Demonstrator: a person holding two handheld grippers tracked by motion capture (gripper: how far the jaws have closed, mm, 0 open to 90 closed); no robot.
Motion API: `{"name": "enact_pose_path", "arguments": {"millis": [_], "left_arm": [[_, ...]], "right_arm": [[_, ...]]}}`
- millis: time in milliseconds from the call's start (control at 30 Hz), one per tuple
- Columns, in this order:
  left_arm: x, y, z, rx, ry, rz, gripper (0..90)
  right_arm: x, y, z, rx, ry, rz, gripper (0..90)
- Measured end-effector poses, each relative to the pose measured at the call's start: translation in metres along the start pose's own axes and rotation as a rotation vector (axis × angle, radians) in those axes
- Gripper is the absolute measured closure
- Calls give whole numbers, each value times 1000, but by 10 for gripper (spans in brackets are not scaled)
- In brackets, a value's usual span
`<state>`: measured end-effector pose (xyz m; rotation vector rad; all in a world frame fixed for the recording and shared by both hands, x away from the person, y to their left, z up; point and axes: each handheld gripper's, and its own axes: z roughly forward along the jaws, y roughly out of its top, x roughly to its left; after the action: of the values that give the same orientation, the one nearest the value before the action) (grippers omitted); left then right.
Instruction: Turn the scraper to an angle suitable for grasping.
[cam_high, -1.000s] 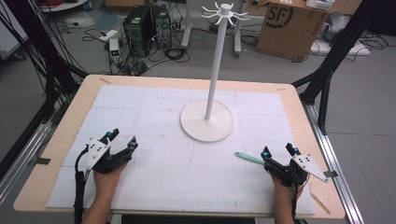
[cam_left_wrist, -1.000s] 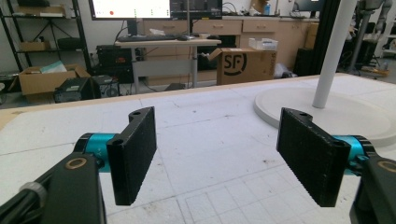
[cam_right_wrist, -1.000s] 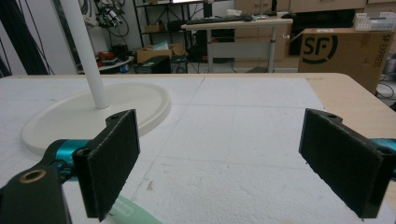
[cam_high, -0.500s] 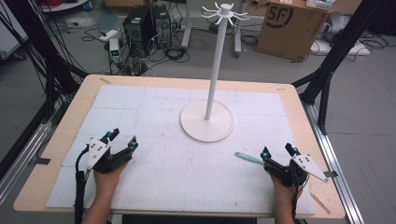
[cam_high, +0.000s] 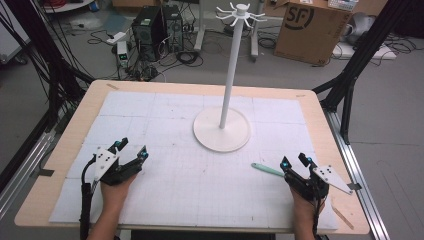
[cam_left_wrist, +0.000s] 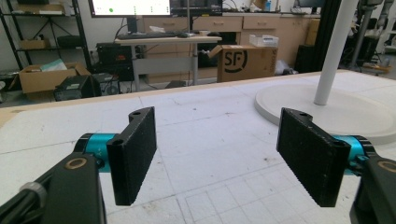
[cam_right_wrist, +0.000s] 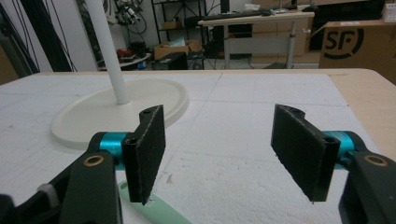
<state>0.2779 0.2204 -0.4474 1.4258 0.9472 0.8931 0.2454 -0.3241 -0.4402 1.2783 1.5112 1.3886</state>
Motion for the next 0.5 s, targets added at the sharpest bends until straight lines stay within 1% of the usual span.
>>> {"name": "enact_pose_path", "arguments": {"millis": [67,133,200,300,400,433,500], "left_arm": [[0,0,0,1,-1,2,291],[0,0,0,1,0,0,291],[0,0,0,1,0,0,291],[0,0,0,1,0,-1,292],[0,0,0,1,-1,0,293],[0,0,0,0,0,-1,292],[0,0,0,1,1,-3,293]], "right_arm": [[0,0,0,9,5,-5,424],[0,0,1,14,-6,-6,467],[-1,0,1,24,-5,-6,518],[1,0,3,45,-10,-21,614],[3,0,4,65,8,-47,718],[3,0,4,69,5,-54,754],[4,0,4,78,10,-57,822]]}}
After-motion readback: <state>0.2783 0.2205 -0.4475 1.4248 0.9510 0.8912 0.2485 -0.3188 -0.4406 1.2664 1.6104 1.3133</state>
